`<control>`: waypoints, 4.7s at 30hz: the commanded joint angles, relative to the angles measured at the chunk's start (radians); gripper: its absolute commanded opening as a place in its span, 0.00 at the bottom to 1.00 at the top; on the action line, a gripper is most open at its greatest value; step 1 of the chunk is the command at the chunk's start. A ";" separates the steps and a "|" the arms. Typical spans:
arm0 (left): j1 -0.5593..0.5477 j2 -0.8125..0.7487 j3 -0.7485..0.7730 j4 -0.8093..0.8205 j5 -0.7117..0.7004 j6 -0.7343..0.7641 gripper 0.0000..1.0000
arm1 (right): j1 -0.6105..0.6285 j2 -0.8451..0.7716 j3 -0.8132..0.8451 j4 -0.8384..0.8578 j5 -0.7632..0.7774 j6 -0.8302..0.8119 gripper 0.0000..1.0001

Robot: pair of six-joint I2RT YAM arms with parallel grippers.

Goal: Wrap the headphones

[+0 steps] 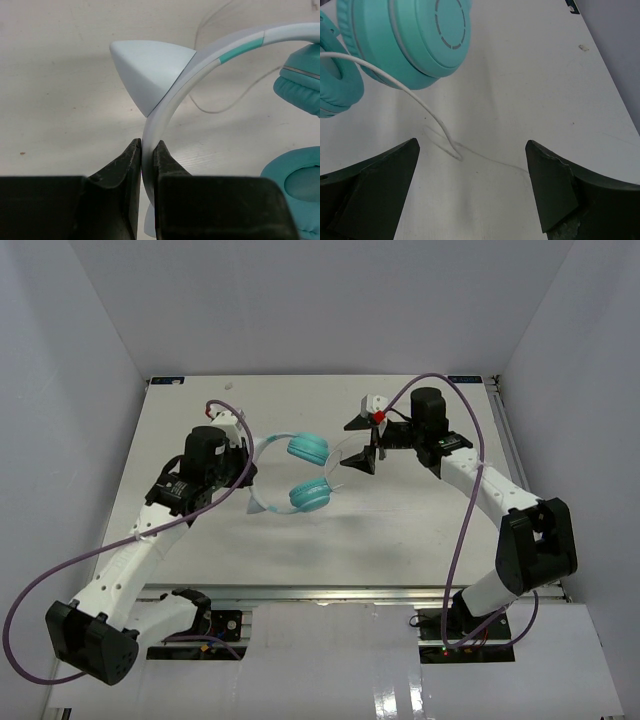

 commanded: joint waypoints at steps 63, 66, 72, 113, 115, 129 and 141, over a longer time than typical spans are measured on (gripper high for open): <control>-0.109 0.025 0.044 0.107 0.475 0.152 0.00 | 0.266 0.213 0.564 -0.297 0.368 -0.062 0.08; -0.110 0.055 0.024 0.110 0.488 0.150 0.00 | 0.289 0.192 0.572 -0.277 0.420 -0.061 0.08; -0.113 0.128 0.035 0.134 0.503 0.144 0.00 | 0.362 0.218 0.612 -0.317 0.513 -0.082 0.08; -0.126 -0.198 -0.103 0.378 0.321 0.063 0.00 | 0.247 0.274 0.622 -0.260 0.691 0.224 0.08; -0.126 -0.205 -0.092 0.379 0.309 0.051 0.00 | 0.238 0.253 0.571 -0.228 0.664 0.251 0.08; -0.126 -0.235 -0.113 0.468 0.263 -0.024 0.00 | 0.175 0.184 0.459 -0.116 0.454 0.425 0.08; -0.126 -0.196 -0.052 0.547 0.262 -0.107 0.00 | 0.153 0.164 0.327 0.114 0.007 0.567 0.17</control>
